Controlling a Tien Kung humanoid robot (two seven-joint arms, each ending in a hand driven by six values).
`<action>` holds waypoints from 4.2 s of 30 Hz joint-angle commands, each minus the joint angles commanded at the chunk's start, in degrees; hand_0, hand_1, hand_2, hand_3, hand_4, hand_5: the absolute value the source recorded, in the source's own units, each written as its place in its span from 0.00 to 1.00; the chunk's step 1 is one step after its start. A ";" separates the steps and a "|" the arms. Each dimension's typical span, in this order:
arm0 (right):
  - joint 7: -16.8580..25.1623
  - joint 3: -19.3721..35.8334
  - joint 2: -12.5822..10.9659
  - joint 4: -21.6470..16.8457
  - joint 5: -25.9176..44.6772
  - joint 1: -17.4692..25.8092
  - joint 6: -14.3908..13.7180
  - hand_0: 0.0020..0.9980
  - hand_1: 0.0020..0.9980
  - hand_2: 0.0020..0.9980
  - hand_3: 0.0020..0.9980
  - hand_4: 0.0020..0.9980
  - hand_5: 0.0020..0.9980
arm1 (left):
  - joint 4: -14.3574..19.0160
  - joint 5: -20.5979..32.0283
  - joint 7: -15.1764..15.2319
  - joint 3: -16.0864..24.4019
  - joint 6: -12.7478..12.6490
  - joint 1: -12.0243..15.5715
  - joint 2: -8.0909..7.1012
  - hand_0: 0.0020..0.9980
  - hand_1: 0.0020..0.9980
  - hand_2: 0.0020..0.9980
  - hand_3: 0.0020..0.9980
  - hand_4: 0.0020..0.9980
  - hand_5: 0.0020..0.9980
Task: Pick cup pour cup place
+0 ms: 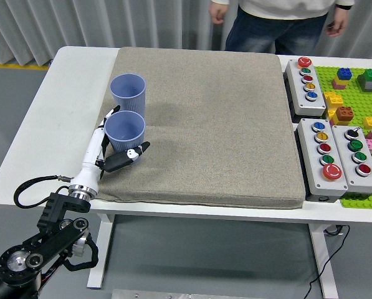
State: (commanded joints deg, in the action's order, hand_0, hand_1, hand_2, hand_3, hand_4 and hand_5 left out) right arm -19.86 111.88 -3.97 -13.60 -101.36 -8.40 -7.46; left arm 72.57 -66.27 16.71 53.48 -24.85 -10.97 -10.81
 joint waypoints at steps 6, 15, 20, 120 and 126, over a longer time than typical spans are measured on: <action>-0.02 -0.06 0.02 0.00 0.11 -0.10 -0.02 0.64 0.60 0.51 0.59 0.00 0.00 | -0.31 1.19 0.75 -0.29 -1.16 -0.25 0.10 0.80 0.78 0.92 0.99 0.92 0.18; -0.07 0.09 0.03 -0.02 -0.20 -0.12 0.09 0.64 0.60 0.51 0.59 0.00 0.00 | -0.29 2.83 1.82 -0.98 -2.55 -0.22 0.10 0.75 0.69 0.69 0.69 0.92 0.21; -0.08 0.08 0.04 -0.01 -0.14 -0.09 0.07 0.64 0.60 0.51 0.59 0.00 0.00 | -0.29 3.14 2.06 -1.31 -2.88 -0.22 0.13 0.75 0.69 0.69 0.69 0.92 0.21; 0.10 -2.02 -0.98 0.11 3.67 -0.97 -0.79 0.64 0.60 0.51 0.59 0.00 0.00 | -9.35 -41.23 -16.89 -4.82 12.32 -28.30 -19.29 0.59 0.51 0.51 0.53 0.84 0.14; 0.13 -2.12 -1.01 0.12 3.84 -0.94 -0.83 0.64 0.60 0.51 0.59 0.00 0.00 | -9.21 -44.08 -17.62 -4.96 13.19 -28.80 -19.40 0.58 0.51 0.51 0.53 0.84 0.14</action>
State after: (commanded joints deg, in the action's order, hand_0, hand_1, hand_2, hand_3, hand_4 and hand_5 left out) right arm -19.73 109.76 -4.98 -13.47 -97.52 -9.33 -8.29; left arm 63.36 -110.35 -0.91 48.53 -11.65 -39.77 -30.21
